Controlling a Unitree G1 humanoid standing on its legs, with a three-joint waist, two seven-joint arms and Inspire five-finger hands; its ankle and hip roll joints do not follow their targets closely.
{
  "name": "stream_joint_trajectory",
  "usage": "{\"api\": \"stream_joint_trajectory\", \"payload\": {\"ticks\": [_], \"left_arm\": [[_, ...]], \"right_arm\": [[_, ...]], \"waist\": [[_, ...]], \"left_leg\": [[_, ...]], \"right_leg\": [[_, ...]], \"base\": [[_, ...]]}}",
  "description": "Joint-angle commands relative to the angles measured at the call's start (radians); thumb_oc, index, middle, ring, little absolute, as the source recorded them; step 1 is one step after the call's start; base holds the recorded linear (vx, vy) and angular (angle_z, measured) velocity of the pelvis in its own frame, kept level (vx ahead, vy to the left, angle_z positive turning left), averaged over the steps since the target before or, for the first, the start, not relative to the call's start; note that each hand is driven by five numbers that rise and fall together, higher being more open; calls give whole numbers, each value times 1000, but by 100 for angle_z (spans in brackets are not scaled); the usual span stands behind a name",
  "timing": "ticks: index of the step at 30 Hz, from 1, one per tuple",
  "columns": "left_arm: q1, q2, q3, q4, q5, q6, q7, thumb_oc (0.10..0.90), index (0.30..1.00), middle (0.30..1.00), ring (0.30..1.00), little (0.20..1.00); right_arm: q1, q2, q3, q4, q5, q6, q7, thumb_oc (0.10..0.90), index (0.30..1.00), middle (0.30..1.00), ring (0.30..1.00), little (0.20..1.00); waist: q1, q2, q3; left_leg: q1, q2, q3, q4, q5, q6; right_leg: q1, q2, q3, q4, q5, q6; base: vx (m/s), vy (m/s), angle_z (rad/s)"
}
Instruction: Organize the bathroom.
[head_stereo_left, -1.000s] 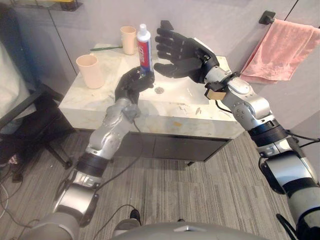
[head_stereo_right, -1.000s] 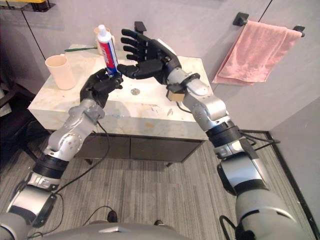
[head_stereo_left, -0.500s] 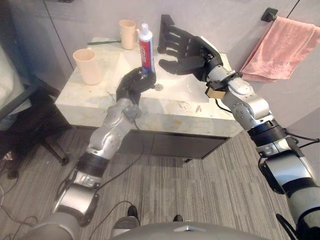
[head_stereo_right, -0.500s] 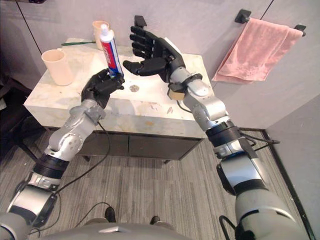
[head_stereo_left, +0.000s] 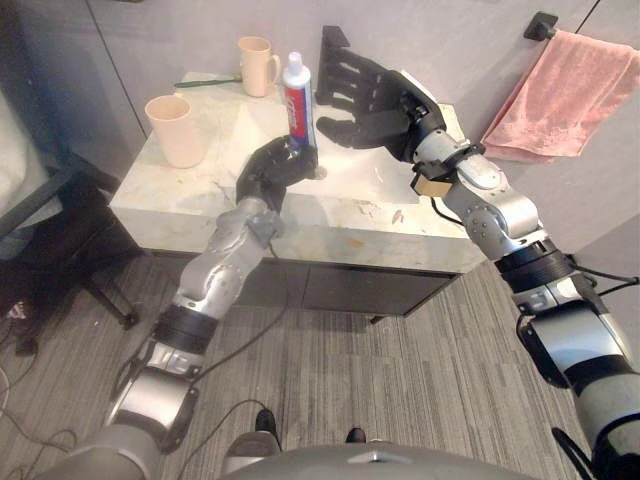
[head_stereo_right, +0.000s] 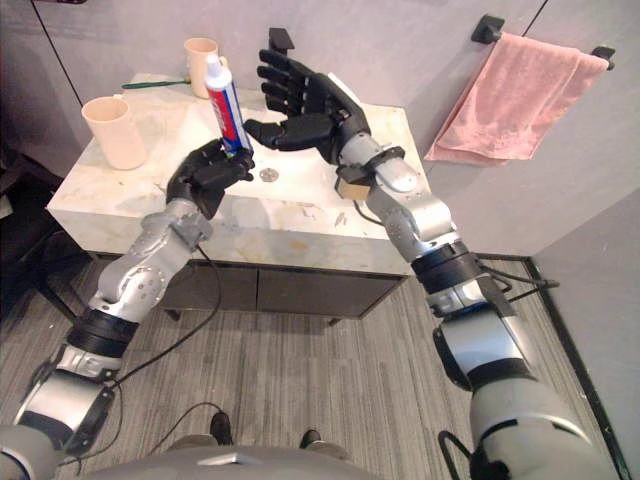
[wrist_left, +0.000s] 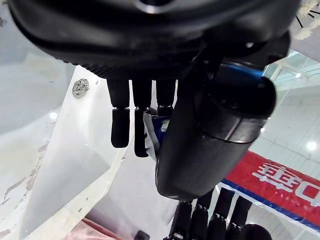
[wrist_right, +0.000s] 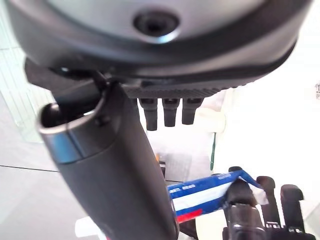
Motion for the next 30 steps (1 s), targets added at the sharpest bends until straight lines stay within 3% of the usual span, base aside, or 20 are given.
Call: {"api": "stream_joint_trajectory", "payload": {"ticks": [1, 5, 14, 26, 30], "left_arm": [[-165, -41, -55, -76, 43, -85, -69, 400, 300, 300, 300, 300], [-170, -47, -62, -81, 34, -82, -59, 400, 300, 300, 300, 300], [-191, -62, -84, -65, 36, -80, -43, 400, 300, 300, 300, 300], [-186, -52, -69, -51, 41, -85, -55, 400, 300, 300, 300, 300], [-181, -55, -63, -41, 48, -88, -67, 400, 300, 300, 300, 300]], "right_arm": [[-129, -22, -106, -71, 46, -153, -34, 800, 900, 900, 900, 900], [-96, -2, -111, -119, 12, -191, -31, 800, 900, 900, 900, 900], [-110, 18, -60, -110, 26, -162, 16, 800, 900, 900, 900, 900], [-51, 47, -87, -104, 149, -56, 104, 800, 900, 900, 900, 900], [-24, 65, -100, -133, 155, -48, 118, 800, 900, 900, 900, 900]], "waist": [[-3, 31, -108], [-15, 38, -109], [-19, 42, -116], [-5, 35, -103], [-7, 32, -99]], "left_leg": [[78, -4, 25, 2, -83, 70], [82, -5, 31, 3, -83, 72], [81, -9, 37, 1, -81, 73], [78, -12, 28, 9, -82, 76], [82, -13, 28, 9, -84, 77]], "right_leg": [[-60, -33, 21, 101, -16, 72], [-62, -31, 33, 101, -18, 71], [-61, -32, 34, 91, -16, 71], [-70, -52, 13, 120, -8, 73], [-74, -55, 12, 126, -2, 76]], "base": [[4, 13, -9], [0, 8, -3], [9, 21, -5], [3, 11, 4], [0, 0, 0]]}}
